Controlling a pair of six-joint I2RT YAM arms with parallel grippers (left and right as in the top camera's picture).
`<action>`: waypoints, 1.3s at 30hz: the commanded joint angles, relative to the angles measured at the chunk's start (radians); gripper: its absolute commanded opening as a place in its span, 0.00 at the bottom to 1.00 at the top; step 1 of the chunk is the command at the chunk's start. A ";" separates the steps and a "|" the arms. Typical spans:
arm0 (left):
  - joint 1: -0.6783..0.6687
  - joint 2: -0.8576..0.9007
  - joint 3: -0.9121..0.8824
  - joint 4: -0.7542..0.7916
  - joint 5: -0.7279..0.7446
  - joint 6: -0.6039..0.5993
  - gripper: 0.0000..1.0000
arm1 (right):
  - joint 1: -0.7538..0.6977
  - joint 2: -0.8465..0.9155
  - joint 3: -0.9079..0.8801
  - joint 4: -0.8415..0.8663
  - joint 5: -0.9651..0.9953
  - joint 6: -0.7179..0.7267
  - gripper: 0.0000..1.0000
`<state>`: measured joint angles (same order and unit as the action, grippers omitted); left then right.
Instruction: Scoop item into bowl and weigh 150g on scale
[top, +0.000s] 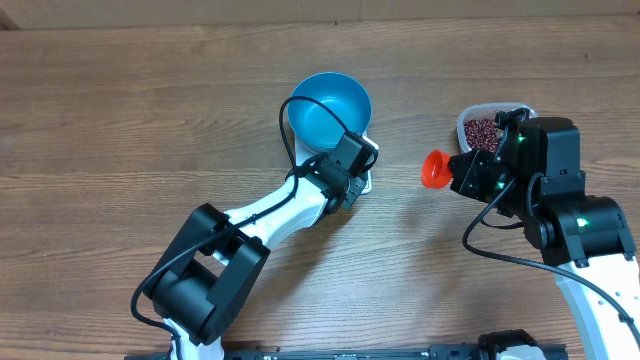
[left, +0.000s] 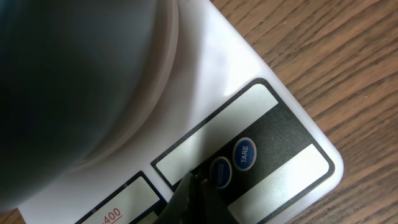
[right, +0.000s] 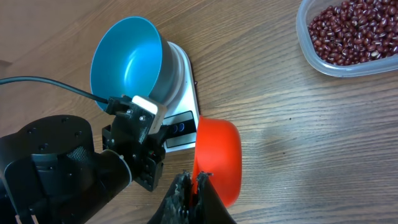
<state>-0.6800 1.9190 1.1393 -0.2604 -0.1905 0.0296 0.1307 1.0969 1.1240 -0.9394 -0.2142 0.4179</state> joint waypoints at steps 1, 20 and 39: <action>0.001 0.023 -0.007 0.006 0.016 0.008 0.04 | -0.004 -0.007 0.023 0.002 -0.009 0.000 0.04; 0.012 0.072 -0.007 -0.008 0.015 0.000 0.04 | -0.004 -0.007 0.023 0.001 -0.008 0.000 0.04; 0.006 -0.018 -0.005 -0.111 0.016 -0.060 0.04 | -0.004 -0.007 0.023 0.007 -0.008 0.000 0.04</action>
<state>-0.6796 1.9240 1.1584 -0.3336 -0.1879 0.0082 0.1307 1.0969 1.1240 -0.9394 -0.2211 0.4183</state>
